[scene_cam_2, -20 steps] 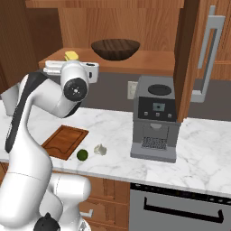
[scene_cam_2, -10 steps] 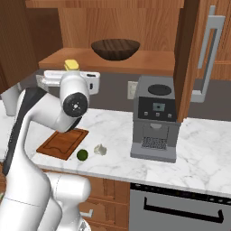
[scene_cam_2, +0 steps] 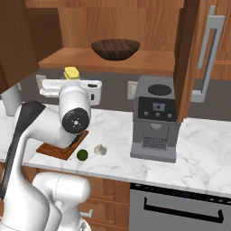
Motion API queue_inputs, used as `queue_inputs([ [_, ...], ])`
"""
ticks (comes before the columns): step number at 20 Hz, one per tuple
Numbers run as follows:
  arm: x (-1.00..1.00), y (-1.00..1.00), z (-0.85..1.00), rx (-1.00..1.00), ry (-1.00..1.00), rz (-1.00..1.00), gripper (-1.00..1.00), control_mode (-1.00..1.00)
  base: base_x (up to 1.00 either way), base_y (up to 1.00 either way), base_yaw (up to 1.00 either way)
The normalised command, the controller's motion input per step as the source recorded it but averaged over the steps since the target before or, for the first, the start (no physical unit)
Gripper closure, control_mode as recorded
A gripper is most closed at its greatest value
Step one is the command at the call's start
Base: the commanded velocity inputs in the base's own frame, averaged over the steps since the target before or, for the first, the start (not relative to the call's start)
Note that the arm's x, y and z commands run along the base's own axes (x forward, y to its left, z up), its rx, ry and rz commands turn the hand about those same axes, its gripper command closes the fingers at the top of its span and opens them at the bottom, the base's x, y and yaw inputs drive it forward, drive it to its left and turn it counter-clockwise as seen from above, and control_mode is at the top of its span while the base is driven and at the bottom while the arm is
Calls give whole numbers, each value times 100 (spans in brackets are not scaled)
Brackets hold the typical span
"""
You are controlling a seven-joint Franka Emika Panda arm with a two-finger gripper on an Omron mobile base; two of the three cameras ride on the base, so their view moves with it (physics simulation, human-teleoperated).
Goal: Open the cabinet. Place the bowl and condiment on the counter. Then place the lime and garlic on the cutting board.
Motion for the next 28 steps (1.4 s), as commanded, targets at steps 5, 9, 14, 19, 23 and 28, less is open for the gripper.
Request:
queue_inputs([
  [5,-42,-16,-7,0,0,0,100,-100,0,0,0],
  [9,-41,-22,-9,0,-2,0,100,-100,0,0,0],
  [14,-41,-29,-10,0,-4,0,100,-100,0,0,0],
  [19,-35,-34,-12,0,-3,0,100,-100,0,0,0],
  [23,-27,-35,-14,0,-1,0,100,-100,0,0,0],
  [28,-23,-30,-16,0,-1,0,100,-100,0,0,0],
])
